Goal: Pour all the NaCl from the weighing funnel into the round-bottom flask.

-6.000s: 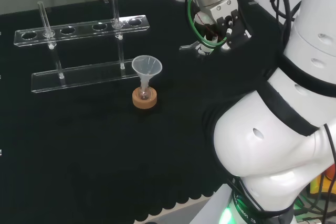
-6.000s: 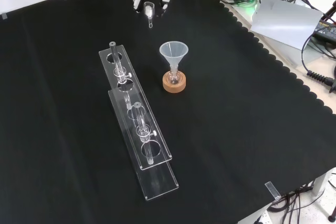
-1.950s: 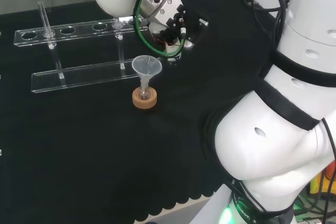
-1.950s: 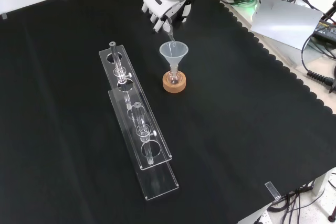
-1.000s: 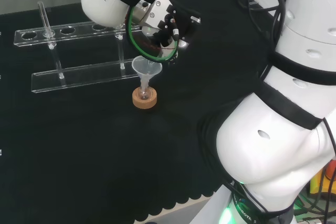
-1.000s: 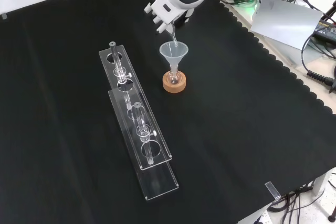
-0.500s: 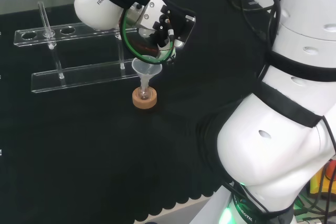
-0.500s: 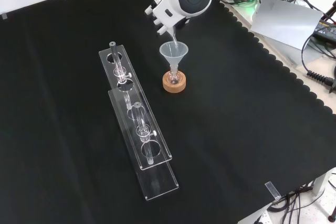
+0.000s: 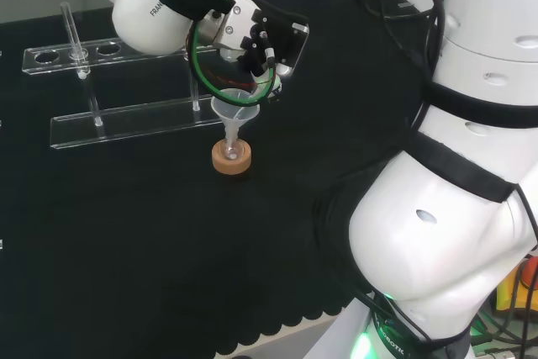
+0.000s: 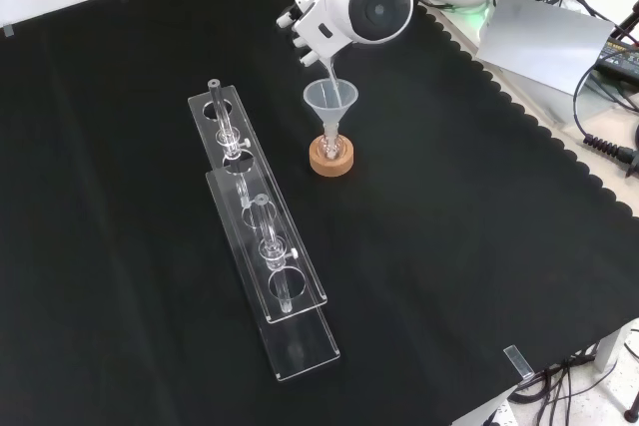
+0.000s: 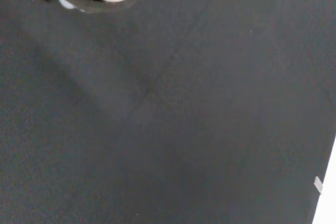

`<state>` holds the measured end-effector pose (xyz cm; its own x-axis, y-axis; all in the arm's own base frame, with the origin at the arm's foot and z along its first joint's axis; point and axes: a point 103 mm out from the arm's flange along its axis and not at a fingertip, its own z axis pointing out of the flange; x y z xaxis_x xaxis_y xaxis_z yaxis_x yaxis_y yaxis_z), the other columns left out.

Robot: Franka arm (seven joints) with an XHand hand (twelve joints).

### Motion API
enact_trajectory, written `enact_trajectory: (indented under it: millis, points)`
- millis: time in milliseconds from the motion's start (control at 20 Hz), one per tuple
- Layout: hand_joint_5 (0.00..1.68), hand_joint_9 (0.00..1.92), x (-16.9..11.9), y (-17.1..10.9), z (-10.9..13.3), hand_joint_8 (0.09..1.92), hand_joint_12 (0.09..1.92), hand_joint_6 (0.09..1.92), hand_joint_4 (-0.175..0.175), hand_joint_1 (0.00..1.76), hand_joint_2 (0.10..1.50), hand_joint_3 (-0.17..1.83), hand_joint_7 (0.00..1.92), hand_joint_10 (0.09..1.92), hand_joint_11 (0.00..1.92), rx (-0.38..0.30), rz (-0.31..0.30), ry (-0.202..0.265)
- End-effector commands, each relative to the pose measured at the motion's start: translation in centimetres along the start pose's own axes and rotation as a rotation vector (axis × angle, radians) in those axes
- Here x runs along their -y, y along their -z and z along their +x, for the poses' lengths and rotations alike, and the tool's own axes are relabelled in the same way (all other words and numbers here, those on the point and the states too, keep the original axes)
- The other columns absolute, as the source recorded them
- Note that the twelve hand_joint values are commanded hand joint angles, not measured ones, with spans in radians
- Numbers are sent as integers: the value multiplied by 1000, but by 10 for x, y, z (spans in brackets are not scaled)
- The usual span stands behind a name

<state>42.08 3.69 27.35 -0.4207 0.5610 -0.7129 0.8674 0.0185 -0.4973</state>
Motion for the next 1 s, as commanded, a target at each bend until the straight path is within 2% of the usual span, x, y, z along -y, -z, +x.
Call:
enact_trajectory:
  millis: [50, 1000]
  points:
    - [1095, 1362, 1, 4, -1, 562, 897, 971, 99, 1089, 757, 630, 1153, 170, 1053, 30, 4, -3]
    - [1093, 1362, -3, 14, 2, 562, 893, 976, 105, 1087, 757, 633, 1146, 163, 1053, 110, 44, -9]
